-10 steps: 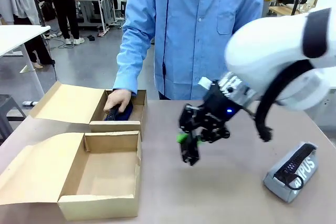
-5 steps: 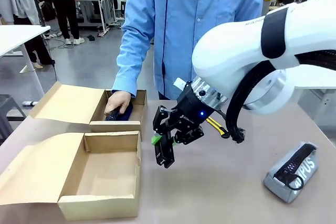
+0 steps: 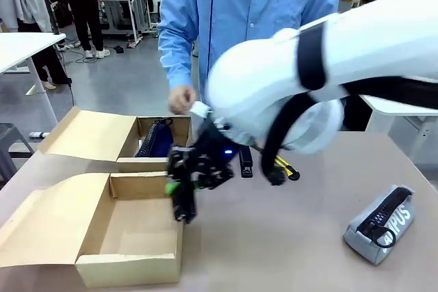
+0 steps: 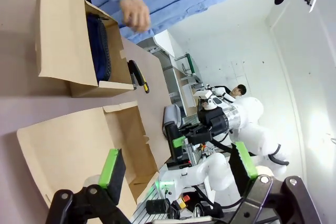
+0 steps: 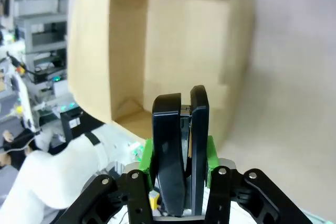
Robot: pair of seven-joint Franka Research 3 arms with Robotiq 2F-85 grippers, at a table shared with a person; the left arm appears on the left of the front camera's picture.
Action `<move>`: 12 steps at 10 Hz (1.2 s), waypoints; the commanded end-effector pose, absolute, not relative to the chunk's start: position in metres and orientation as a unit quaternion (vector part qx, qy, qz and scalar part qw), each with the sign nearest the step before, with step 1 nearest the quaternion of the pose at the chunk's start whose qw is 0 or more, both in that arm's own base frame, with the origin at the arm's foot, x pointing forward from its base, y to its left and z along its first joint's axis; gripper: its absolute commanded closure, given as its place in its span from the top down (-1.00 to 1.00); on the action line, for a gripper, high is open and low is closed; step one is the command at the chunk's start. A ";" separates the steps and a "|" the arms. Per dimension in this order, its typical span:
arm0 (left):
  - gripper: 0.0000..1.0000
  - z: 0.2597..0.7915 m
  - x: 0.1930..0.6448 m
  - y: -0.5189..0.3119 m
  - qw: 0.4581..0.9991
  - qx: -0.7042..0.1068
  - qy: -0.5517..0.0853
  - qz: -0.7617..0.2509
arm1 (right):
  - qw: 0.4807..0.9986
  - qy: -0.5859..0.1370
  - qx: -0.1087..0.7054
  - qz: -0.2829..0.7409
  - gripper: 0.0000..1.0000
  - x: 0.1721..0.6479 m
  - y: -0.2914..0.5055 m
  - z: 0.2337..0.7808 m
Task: Place items inside the box.
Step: Pick up a Pencil pouch or Stapler and place it inside the Mailer Box closest to the robot.
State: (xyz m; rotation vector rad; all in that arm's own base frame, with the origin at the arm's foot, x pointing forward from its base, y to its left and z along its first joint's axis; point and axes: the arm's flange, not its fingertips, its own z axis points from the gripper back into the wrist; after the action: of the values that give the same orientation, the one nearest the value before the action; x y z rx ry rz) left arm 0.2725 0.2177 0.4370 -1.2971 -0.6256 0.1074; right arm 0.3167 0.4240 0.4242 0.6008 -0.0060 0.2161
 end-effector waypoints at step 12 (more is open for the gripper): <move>1.00 0.438 0.272 0.217 0.746 -0.596 -0.295 0.042 | 0.973 0.010 0.213 0.087 1.00 0.328 0.507 0.382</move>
State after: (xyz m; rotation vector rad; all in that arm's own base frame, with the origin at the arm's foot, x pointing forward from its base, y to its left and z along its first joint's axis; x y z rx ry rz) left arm 0.2725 0.2179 0.4371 -1.2968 -0.6261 0.1071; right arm 0.3329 0.5096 0.3779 0.4293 0.0418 0.2073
